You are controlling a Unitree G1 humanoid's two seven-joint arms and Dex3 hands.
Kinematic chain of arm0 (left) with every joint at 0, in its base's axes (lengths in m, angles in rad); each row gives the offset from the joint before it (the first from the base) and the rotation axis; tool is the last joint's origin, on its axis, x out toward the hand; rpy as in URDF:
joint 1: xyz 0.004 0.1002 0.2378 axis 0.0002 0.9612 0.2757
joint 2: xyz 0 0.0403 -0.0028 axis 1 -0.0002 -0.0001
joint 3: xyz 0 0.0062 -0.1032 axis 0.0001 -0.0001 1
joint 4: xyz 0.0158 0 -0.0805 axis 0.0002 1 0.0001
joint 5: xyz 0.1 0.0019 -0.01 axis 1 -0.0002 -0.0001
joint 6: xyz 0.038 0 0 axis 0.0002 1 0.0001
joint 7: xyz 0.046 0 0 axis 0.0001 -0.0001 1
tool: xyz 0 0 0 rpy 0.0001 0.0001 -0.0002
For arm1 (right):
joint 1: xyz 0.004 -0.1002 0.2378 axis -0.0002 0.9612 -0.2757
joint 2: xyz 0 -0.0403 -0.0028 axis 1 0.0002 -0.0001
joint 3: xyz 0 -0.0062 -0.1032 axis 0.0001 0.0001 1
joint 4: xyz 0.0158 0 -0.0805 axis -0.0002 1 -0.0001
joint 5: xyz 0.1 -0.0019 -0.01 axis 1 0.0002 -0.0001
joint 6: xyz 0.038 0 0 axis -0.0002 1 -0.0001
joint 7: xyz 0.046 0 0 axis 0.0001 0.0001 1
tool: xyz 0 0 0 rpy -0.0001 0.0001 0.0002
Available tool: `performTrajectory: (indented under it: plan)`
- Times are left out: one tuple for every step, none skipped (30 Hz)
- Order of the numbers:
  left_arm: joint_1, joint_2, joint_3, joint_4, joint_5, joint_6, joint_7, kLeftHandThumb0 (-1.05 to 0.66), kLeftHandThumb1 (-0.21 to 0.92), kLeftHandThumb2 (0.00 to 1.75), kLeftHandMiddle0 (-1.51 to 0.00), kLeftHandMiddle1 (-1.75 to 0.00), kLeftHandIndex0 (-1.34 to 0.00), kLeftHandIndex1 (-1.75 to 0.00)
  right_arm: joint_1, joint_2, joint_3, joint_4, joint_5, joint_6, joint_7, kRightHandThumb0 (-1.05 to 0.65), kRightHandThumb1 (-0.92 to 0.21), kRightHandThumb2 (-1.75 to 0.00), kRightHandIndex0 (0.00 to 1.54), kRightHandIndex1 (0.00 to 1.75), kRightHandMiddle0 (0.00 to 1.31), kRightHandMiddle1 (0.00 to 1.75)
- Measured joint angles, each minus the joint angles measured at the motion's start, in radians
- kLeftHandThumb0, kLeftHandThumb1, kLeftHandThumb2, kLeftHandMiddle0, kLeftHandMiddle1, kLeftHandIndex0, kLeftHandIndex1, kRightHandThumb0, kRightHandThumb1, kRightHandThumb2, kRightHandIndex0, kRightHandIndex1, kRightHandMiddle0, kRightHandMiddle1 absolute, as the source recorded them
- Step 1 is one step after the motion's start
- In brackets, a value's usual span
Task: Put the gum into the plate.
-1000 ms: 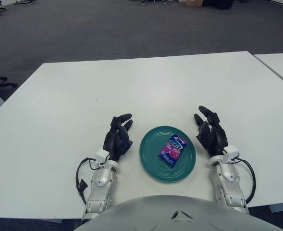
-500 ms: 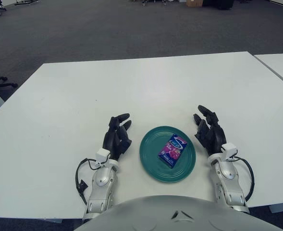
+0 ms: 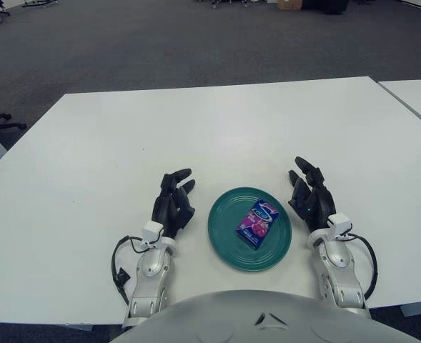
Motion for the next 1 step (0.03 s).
performTrajectory:
  plan:
    - [0.000,0.000,0.000,-0.001,0.000,0.002,0.000,-0.90,0.92,0.96,-0.37,-0.67,-0.20,-1.11,0.002,0.000,0.001,-0.002,-0.002,0.003,-0.003,-0.81,-0.92,-0.91,0.25,0.01,0.00,0.50]
